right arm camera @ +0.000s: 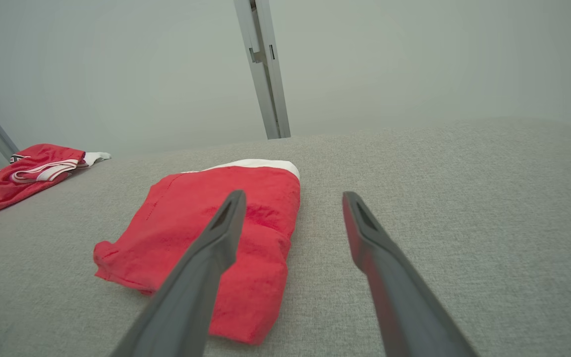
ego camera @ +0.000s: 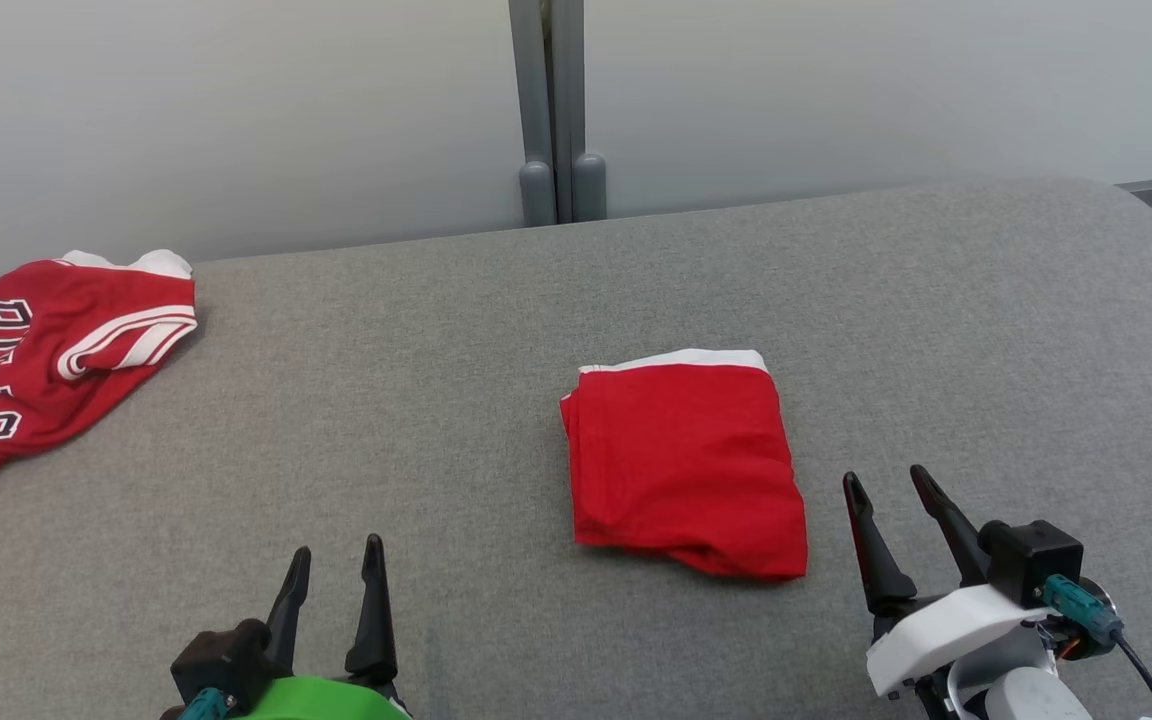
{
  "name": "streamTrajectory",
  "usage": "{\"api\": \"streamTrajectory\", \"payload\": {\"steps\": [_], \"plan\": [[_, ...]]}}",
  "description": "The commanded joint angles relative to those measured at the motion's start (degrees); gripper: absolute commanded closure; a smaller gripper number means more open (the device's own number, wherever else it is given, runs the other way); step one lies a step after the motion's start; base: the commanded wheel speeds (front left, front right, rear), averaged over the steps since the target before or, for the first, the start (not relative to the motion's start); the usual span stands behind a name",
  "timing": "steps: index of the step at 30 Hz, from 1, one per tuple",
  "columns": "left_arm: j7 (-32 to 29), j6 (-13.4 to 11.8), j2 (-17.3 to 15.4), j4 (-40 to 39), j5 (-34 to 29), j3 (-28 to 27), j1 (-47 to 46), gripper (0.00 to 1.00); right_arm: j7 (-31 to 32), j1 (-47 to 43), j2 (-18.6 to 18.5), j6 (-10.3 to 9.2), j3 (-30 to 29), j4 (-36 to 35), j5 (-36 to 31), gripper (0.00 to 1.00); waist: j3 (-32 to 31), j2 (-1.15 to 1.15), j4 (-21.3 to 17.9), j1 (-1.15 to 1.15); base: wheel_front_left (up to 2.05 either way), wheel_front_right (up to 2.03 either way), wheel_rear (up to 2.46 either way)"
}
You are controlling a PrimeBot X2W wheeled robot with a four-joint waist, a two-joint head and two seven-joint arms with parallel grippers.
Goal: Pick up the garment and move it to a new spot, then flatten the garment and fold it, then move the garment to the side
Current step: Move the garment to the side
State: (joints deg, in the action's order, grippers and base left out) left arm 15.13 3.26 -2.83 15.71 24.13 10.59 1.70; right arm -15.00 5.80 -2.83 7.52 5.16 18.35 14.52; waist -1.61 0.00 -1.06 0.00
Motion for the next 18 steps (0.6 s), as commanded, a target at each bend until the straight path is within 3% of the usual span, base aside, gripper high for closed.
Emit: {"api": "streamTrajectory", "payload": {"steps": [1, 14, 18], "plan": [[0.01, -0.34, -0.13, -0.13, -0.11, -0.15, 0.17, 0.0, -0.26, -0.28, -0.14, -0.07, -0.14, -0.14, -0.6, 0.0, -0.01, 0.0, -0.01, 0.0, 0.0, 0.0, 0.0], [0.01, -0.5, -0.13, -0.38, -0.47, 0.68, -1.57, 0.0, -0.25, 4.74, -0.14, -0.07, -1.02, 2.04, -4.27, 0.0, 1.08, 0.0, 0.59, 0.0, 0.0, 0.0, 0.0], [0.01, -0.5, -0.14, -0.3, -0.49, 1.14, -2.29, 0.0, 3.24, 9.68, -0.16, -0.07, -1.54, 4.75, -6.9, 0.0, 1.67, 0.0, 1.55, 0.0, 0.0, 0.0, 0.0]]}}
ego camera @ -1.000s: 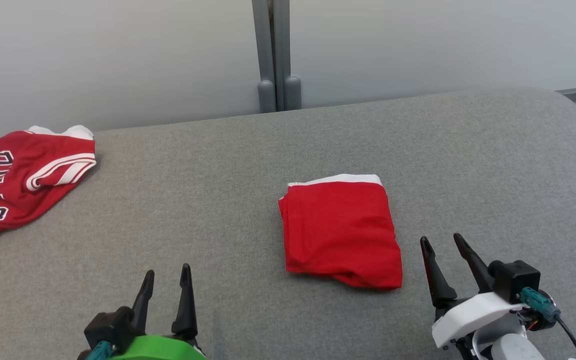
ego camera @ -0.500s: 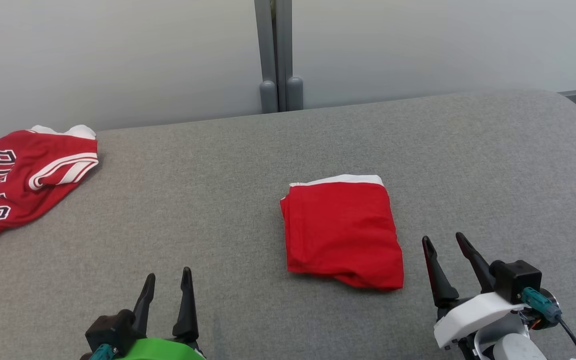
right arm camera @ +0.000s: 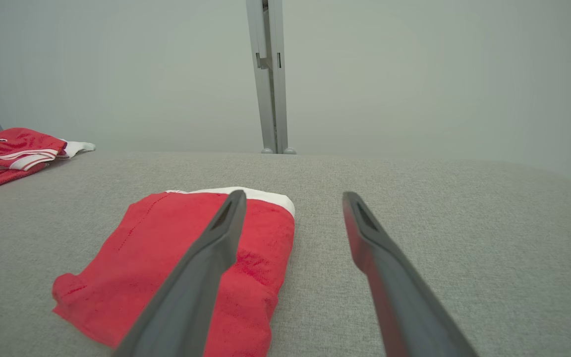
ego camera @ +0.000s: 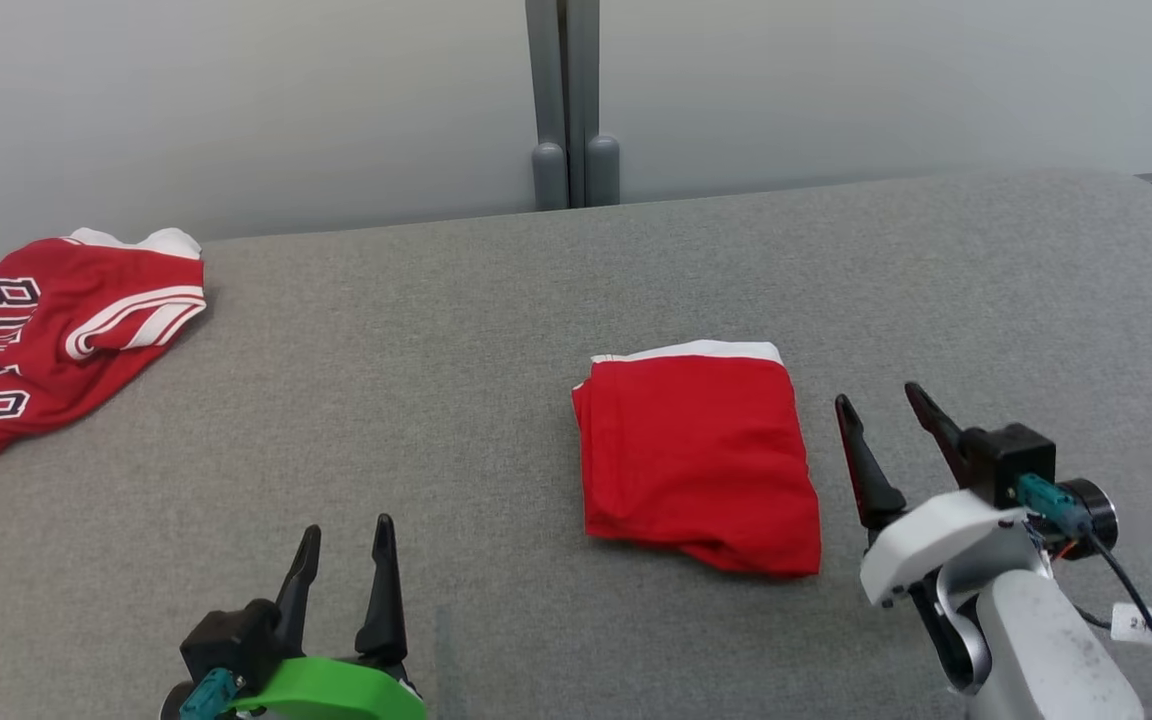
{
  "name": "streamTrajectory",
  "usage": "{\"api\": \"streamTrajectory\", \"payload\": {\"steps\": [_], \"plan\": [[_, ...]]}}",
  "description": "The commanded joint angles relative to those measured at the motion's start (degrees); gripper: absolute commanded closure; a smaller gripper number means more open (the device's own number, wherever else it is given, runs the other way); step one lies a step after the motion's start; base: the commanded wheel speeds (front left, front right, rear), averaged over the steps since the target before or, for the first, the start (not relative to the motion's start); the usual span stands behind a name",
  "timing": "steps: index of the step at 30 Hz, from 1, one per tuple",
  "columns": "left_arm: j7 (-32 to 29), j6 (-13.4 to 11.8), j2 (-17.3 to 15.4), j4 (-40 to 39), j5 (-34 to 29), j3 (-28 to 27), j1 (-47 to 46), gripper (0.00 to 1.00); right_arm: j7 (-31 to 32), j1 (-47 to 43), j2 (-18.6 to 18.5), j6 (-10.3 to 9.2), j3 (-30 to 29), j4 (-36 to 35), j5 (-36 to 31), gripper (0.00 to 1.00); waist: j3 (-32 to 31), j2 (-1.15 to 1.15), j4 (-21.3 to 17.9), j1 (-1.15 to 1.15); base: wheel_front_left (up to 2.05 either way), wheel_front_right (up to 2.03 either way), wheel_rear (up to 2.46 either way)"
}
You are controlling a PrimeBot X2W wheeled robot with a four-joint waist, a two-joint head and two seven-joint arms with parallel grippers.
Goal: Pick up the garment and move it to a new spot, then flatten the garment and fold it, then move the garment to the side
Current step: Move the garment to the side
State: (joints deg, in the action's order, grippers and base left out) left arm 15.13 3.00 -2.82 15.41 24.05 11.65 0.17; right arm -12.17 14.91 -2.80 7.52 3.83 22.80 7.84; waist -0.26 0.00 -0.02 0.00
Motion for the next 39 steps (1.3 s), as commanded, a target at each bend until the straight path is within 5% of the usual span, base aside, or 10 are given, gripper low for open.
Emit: {"api": "streamTrajectory", "payload": {"steps": [1, 19, 28, 29, 31, 33, 39], "plan": [[0.01, -0.26, -0.15, 0.0, -0.31, 0.17, -0.95, 0.0, 1.49, 1.66, -0.18, -0.07, -0.37, 0.87, -0.31, 0.0, 0.51, 0.0, 0.89, 0.0, 0.0, 0.0, 0.0], [0.01, -0.07, -0.15, -0.12, -0.41, -0.22, -4.96, 0.0, 24.91, 13.92, -7.56, -0.07, 7.67, 16.35, 10.97, 0.0, 7.15, 0.0, 7.3, 0.0, 0.0, 0.0, 0.0], [0.01, -0.08, -0.15, -0.17, -0.12, 0.12, -6.31, 0.0, 29.39, 16.57, -9.53, -0.07, 14.0, 18.75, 18.66, 0.0, 9.28, 0.0, 8.4, 0.0, 0.0, 0.0, 0.0], [0.01, -0.09, -0.15, -0.22, -0.08, 0.12, -6.5, 0.0, 29.51, 16.82, -9.66, -0.07, 14.68, 19.0, 19.37, 0.34, 9.44, 0.0, 8.43, 0.0, 0.0, 0.0, 0.0], [0.01, -0.13, -0.15, -0.31, -0.02, 0.08, -6.72, 0.0, 29.2, 17.27, -9.78, -0.06, 15.63, 19.45, 20.36, 0.75, 9.75, 0.0, 8.4, 0.0, 0.0, 0.0, 0.0], [0.01, -0.2, -0.15, -0.34, 0.02, 0.2, -6.82, 0.0, 28.23, 17.89, -9.98, -0.06, 16.52, 19.69, 20.89, 1.0, 10.06, 0.0, 8.31, 0.0, 0.0, 0.0, 0.0], [0.01, 0.02, -0.15, -0.76, -0.43, 0.68, -7.78, 0.0, 23.75, 20.66, -12.0, -0.09, 17.62, 20.38, 21.03, 1.0, 10.91, 0.0, 6.72, 0.0, 0.0, 0.0, 0.0]]}}
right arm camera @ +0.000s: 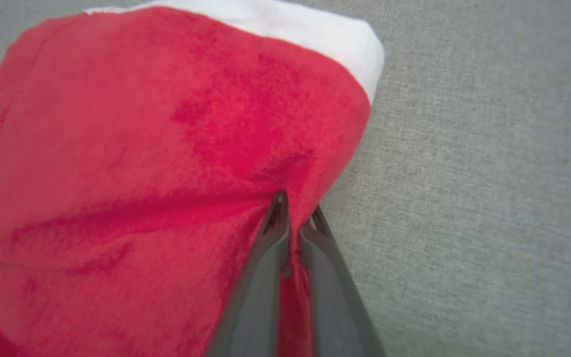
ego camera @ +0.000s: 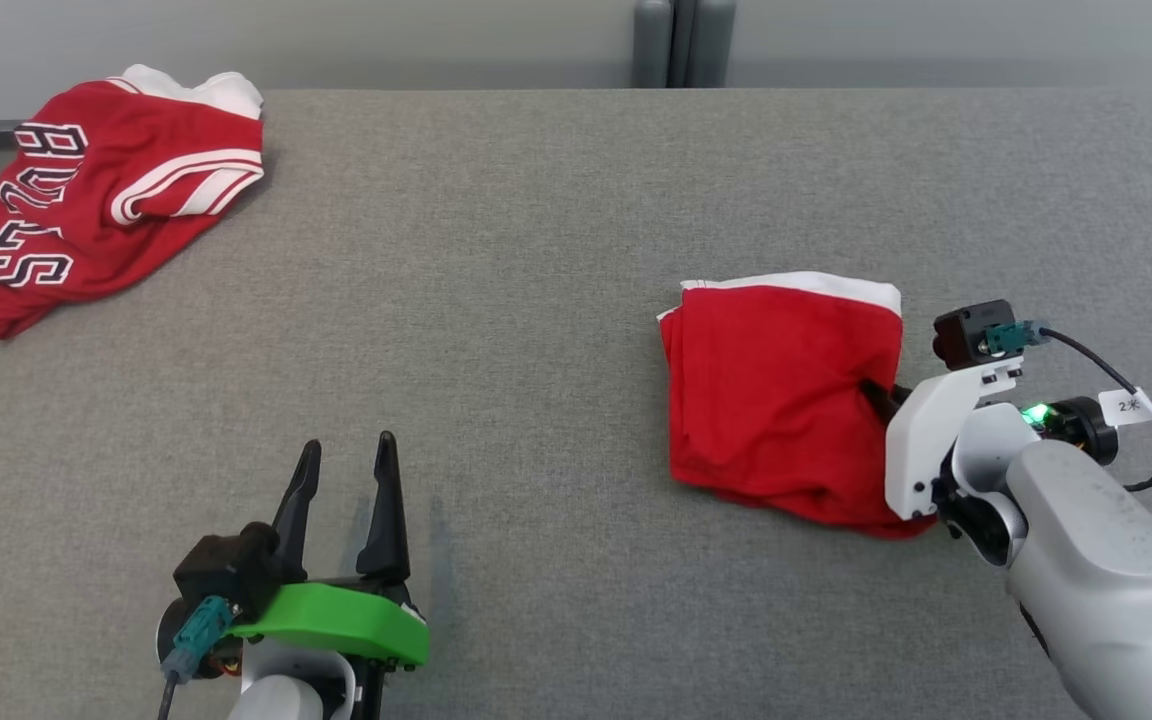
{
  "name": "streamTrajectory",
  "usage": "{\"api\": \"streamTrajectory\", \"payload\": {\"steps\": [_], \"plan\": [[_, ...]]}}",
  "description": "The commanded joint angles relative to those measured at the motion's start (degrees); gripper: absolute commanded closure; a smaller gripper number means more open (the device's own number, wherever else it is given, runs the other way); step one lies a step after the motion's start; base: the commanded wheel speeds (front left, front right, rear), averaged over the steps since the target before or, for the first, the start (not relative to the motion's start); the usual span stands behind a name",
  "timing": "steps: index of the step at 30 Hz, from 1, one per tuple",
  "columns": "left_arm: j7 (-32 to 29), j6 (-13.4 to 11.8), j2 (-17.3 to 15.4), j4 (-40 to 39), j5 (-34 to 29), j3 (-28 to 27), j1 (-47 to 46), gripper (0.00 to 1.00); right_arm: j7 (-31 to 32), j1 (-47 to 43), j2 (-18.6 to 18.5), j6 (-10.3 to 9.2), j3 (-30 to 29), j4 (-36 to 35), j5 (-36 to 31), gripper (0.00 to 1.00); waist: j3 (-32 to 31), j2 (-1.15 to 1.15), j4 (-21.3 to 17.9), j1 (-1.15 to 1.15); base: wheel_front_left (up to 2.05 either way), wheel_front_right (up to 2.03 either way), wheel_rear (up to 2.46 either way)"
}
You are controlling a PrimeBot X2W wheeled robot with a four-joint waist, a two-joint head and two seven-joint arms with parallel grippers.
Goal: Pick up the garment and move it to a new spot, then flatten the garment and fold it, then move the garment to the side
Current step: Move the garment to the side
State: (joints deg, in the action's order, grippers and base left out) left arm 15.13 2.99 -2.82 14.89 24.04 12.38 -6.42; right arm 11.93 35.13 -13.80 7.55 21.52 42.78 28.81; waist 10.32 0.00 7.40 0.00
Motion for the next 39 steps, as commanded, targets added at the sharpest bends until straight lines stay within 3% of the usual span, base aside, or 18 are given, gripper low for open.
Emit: {"api": "streamTrajectory", "payload": {"steps": [1, 6, 13, 24, 32, 39], "plan": [[0.02, 0.03, -0.15, -0.38, -0.59, -0.01, -1.24, 0.0, -0.9, 0.92, -1.31, -0.12, 0.03, 0.41, 0.01, 1.0, 0.47, 0.0, -1.22, 0.0, 0.0, 0.0, 0.0], [0.02, 0.23, -0.15, -1.49, -1.16, 0.47, -1.97, 0.0, -3.27, 3.37, -3.34, -0.12, 0.43, 0.37, -0.03, 1.0, 1.78, 0.0, -5.57, 0.0, 0.0, 0.0, 0.0], [0.01, 0.77, -0.17, -2.64, -2.97, 1.51, -4.14, 0.0, -6.42, 6.61, -6.58, -0.11, -1.6, 0.85, -0.35, 1.0, 5.49, 0.0, -14.5, 0.0, 0.0, 0.0, 0.0], [0.02, 2.44, -0.7, -0.65, -6.43, 4.11, -8.78, 0.0, -11.83, 7.53, -6.01, -0.11, -5.85, 3.74, 1.53, 1.0, 11.13, 0.0, -25.51, 0.0, 0.0, 0.0, 0.0], [-0.07, 2.62, -1.79, -0.26, -7.09, 4.96, -10.1, 0.0, -13.86, 10.5, -5.61, -0.12, -5.36, 6.25, 1.03, 1.0, 13.78, 0.0, -27.22, 0.0, 0.0, 0.0, 0.0], [-0.21, 2.38, -1.84, -1.29, -7.45, 5.96, -11.4, 0.0, -13.21, 16.77, -9.51, -0.12, -4.96, 10.66, -1.0, 1.0, 16.17, 0.0, -23.38, 0.0, 0.0, 0.0, 0.0]]}}
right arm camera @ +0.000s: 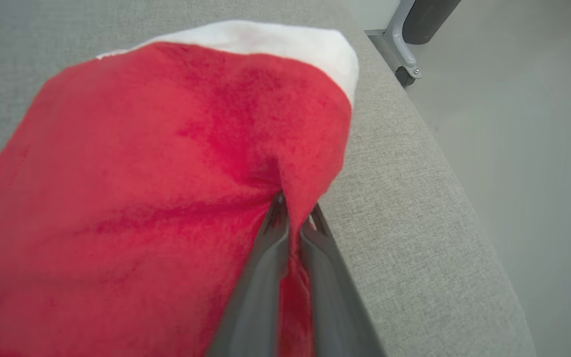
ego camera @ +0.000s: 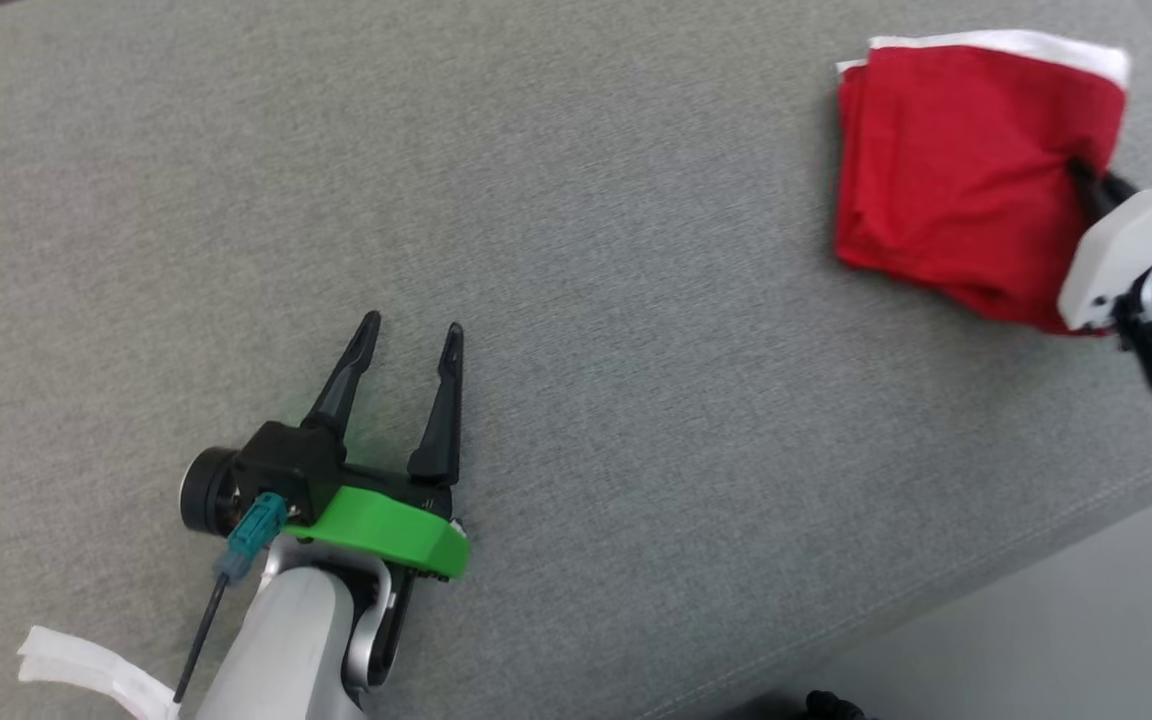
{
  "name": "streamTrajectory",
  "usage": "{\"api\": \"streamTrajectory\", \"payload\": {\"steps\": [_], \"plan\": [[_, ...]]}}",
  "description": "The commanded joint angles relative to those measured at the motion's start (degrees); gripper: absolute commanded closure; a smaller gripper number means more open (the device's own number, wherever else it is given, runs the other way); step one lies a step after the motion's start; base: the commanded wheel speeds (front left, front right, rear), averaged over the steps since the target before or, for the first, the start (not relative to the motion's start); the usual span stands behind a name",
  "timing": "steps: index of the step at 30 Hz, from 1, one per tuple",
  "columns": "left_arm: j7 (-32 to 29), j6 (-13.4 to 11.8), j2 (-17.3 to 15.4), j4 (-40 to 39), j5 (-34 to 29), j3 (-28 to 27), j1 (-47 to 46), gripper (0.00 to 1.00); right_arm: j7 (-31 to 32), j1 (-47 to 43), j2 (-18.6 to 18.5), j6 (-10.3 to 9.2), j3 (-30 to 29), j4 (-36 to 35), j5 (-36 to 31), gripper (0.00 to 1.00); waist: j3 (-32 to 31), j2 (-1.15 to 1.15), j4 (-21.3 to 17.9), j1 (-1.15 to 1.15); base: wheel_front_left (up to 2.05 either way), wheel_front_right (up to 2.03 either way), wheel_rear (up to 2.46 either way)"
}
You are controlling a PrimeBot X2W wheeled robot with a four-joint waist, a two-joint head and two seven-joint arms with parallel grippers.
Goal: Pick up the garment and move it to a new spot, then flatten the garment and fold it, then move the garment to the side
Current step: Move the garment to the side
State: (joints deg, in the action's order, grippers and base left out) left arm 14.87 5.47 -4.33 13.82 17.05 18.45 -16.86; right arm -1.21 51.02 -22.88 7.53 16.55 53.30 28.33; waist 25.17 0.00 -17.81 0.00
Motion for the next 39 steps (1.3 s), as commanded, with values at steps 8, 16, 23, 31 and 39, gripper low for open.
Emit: {"api": "streamTrajectory", "payload": {"steps": [8, 16, 23, 31, 39], "plan": [[0.03, -0.82, -0.7, -2.82, -1.37, 0.86, -1.61, 0.0, 1.28, 8.81, -7.73, -0.1, -0.2, 4.22, -2.24, 1.0, 4.53, 0.0, 7.53, 0.0, 0.0, 0.0, 0.0], [-0.14, -1.72, -1.29, -4.73, -1.16, 0.73, -0.64, 0.0, -0.38, 14.85, -11.63, -0.1, -0.81, 9.23, -4.52, 0.86, 6.75, 0.0, 10.53, 0.0, 0.0, 0.0, 0.0], [-0.14, -2.2, -1.79, -4.91, -0.65, 0.59, -0.62, 0.0, -6.99, 18.1, -9.91, -0.1, -3.47, 14.35, -9.06, 0.0, 7.25, 0.0, 10.84, 0.0, 0.0, 0.0, 0.0], [0.04, -2.58, -1.65, -4.19, 0.32, -0.05, -1.05, 0.0, -11.27, 18.45, -6.39, -0.09, -3.42, 16.16, -11.61, 0.0, 4.98, 0.0, 9.99, 0.0, 0.0, 0.0, 0.0], [0.31, -2.88, -1.46, -2.55, 1.52, -2.75, 0.05, 0.0, -13.54, 15.95, -3.34, -0.1, -1.31, 13.06, -12.98, 0.0, -1.89, 0.0, 10.61, 0.0, 0.0, 0.0, 0.0]]}}
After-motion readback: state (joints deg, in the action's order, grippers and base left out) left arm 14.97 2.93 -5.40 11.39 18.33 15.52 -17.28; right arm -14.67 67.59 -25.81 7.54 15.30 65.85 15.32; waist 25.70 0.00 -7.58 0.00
